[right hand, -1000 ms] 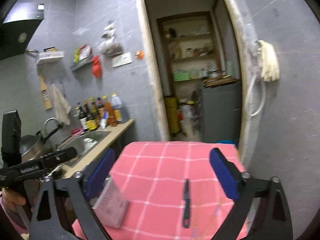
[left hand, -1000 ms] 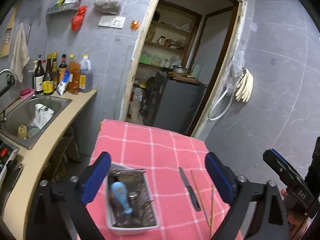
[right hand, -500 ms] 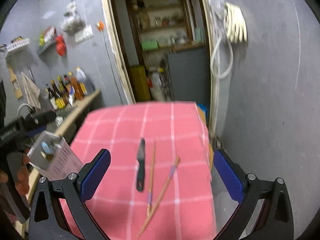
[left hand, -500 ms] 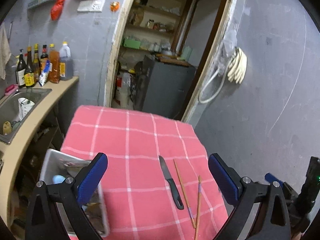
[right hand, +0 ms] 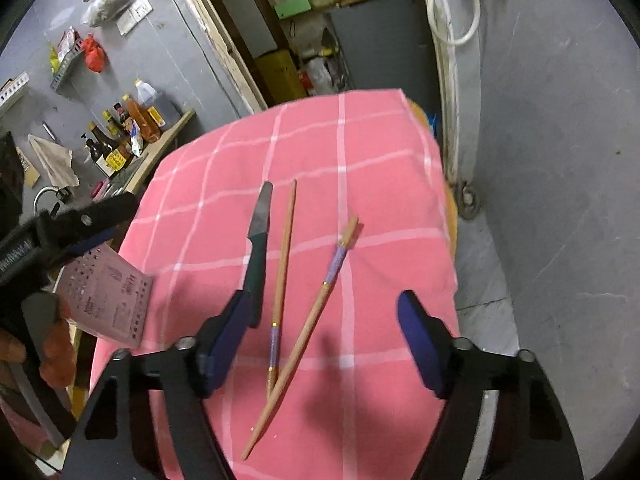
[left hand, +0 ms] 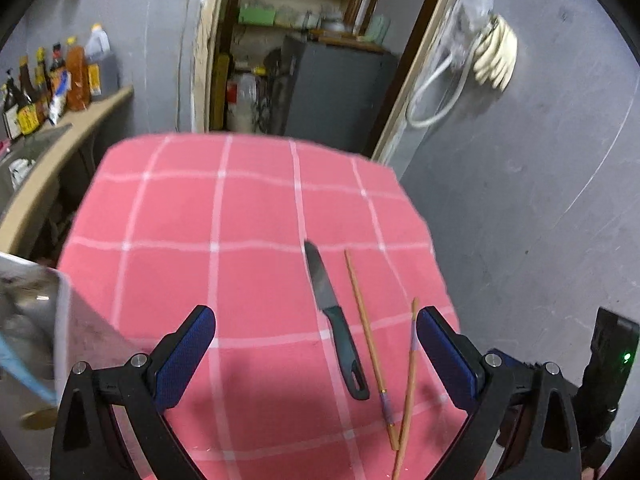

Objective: Organize utensils
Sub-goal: 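Close the right tool on the wooden chopsticks while the left moves to the knife handle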

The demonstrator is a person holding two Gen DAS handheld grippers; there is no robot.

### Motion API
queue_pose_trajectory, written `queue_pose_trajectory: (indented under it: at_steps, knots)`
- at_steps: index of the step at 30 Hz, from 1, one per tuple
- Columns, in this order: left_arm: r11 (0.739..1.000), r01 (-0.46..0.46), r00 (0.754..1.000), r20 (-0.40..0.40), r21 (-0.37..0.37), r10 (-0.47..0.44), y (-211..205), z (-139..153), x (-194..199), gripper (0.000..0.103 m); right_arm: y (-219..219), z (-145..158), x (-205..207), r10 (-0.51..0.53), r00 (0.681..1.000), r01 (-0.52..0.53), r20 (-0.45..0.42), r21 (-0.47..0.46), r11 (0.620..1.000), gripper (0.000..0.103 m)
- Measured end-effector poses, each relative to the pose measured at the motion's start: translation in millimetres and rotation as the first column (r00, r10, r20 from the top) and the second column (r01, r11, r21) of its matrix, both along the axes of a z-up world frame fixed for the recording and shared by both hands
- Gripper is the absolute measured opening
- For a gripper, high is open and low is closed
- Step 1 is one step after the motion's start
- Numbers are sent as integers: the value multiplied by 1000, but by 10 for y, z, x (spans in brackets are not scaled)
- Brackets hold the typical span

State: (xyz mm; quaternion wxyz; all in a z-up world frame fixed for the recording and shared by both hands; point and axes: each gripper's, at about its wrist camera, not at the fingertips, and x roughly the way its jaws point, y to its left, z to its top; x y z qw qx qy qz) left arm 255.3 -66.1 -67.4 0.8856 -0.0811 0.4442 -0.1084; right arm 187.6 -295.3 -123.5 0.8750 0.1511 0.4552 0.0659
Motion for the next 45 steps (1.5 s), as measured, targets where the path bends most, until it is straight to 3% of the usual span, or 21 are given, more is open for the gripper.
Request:
queue_pose_trajectory:
  at_steps: [2,6,9,11,15,21,34,39,45]
  knots:
    - [1000,9,999,-39,0,-9,-41,-125,79,100,-7,-111,92,16,1000,-16,-21,21,1000,47]
    - [999,29,992,-125,-28,-32,-129,-397,253,79,9,-290,265,45,998,-42,-50,57,997,28]
    - [998,41,983,-179,-45,-48,-189,-543,362,61,26,-409,386,63,995,-56,-73,91,994,23]
    - [997,45,976,-212,-62,-57,-214,-628,412,55,56,-478,453,74,993,-65,-88,101,993,23]
    - [995,52,963,-261,-82,-72,-271,-749,470,43,114,-604,609,78,989,-65,-128,107,992,11]
    - [994,67,952,-294,-85,-90,-338,-860,529,36,138,-645,769,79,988,-64,-131,117,991,8]
    - [993,102,953,-279,-57,-114,-306,-842,549,27,306,-589,1334,157,981,-142,-111,132,981,7]
    - [993,118,954,-273,-29,-122,-325,-825,543,27,427,-607,1425,179,973,-164,-145,110,980,8]
    - [994,89,957,-270,-67,-104,-259,-840,512,24,475,-587,1427,202,965,-195,-165,62,979,13]
